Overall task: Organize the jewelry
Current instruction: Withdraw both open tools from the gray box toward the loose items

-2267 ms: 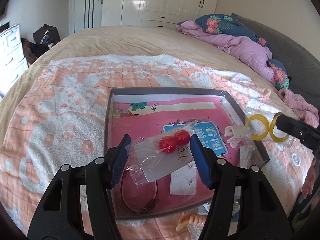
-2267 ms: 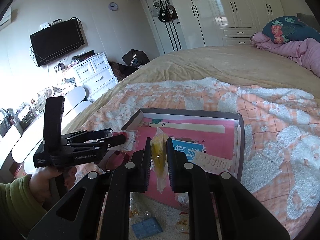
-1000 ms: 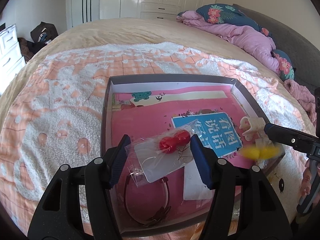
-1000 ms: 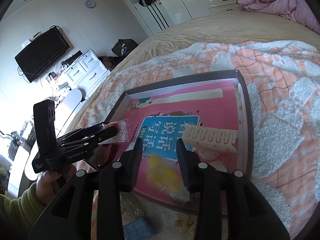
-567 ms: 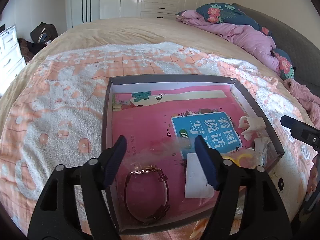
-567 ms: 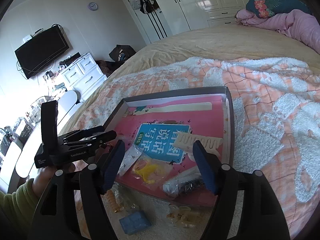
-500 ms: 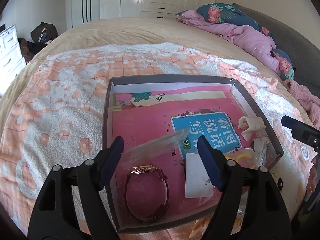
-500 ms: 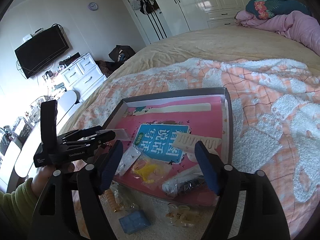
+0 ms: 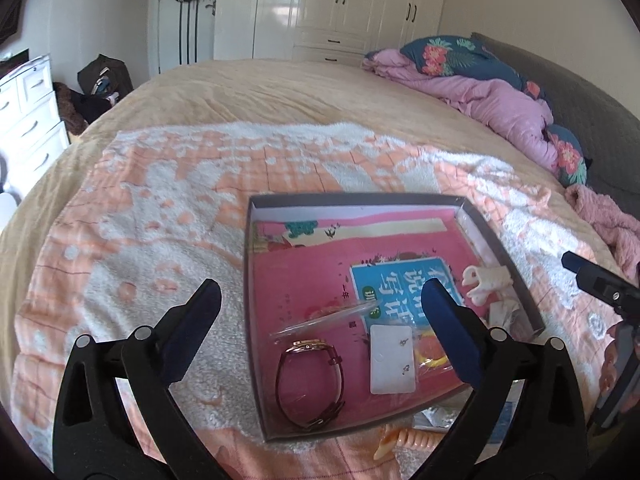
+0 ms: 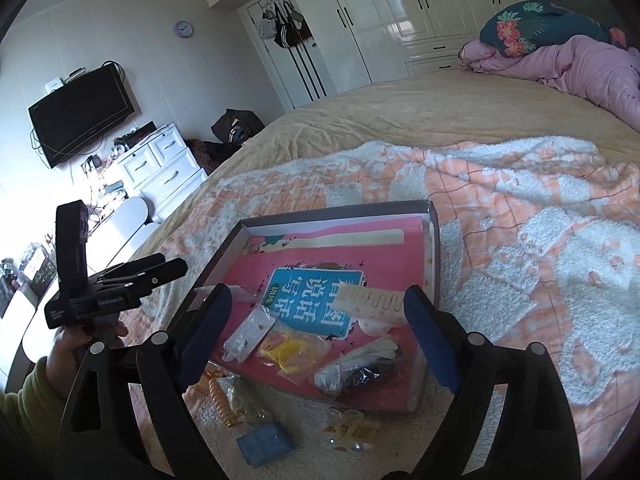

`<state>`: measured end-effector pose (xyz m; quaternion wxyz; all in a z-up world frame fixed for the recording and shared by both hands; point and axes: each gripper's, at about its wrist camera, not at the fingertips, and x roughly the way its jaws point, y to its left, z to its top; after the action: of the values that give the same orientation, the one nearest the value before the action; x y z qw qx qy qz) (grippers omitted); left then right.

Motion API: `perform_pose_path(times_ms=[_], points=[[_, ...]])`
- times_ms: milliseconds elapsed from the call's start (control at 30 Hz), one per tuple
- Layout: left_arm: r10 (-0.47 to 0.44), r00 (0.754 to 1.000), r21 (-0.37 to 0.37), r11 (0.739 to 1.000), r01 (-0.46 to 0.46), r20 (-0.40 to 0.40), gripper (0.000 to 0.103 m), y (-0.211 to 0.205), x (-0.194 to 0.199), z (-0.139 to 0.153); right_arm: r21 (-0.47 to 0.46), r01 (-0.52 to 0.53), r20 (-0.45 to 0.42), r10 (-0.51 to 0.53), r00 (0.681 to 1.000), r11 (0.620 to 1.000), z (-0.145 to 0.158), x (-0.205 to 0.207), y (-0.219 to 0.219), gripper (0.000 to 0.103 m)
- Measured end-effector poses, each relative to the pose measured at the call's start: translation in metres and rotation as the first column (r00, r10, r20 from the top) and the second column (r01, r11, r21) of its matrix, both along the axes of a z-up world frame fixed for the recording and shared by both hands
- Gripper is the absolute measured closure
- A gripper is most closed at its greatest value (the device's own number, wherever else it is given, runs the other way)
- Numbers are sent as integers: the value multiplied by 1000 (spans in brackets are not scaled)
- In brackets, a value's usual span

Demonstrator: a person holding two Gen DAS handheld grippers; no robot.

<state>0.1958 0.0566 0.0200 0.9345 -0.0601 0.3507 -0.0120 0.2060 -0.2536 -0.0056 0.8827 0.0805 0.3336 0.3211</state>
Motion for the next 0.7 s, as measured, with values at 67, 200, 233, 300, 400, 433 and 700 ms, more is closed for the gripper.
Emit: perform_pose_path(times_ms=[67, 200, 233, 300, 400, 433, 700], points=[[4, 1000, -2, 1000, -4, 16, 9, 1, -5, 6, 4, 1, 9, -1, 1000, 1000, 3, -3, -2, 16], [2, 999, 2, 1000, -3, 39, 9, 0, -15, 18, 7, 5, 33, -5, 999, 1000, 11, -8, -4, 12], [1, 999, 4, 1000, -1, 43, 9, -1, -16, 19, 8, 6, 38, -6, 999, 1000, 13, -9, -5, 12], [1, 998, 9, 1000, -1, 55, 9, -3, -22, 24, 10, 5, 50, -5, 999, 1000, 17, -13, -6, 12], [-1, 998, 6, 1000, 1, 66, 9, -4, -29, 31, 13, 4, 66, -5, 998, 1000, 24, -20, -7, 10], [-1, 998, 6, 1000, 1, 69, 9, -4, -31, 32, 14, 5, 73, -6, 997, 1000, 26, -23, -7, 10], [2, 995, -3, 1000, -1, 103, 9, -6, -58, 46, 16, -6, 115, 4, 993, 1000, 42, -46, -10, 6]])
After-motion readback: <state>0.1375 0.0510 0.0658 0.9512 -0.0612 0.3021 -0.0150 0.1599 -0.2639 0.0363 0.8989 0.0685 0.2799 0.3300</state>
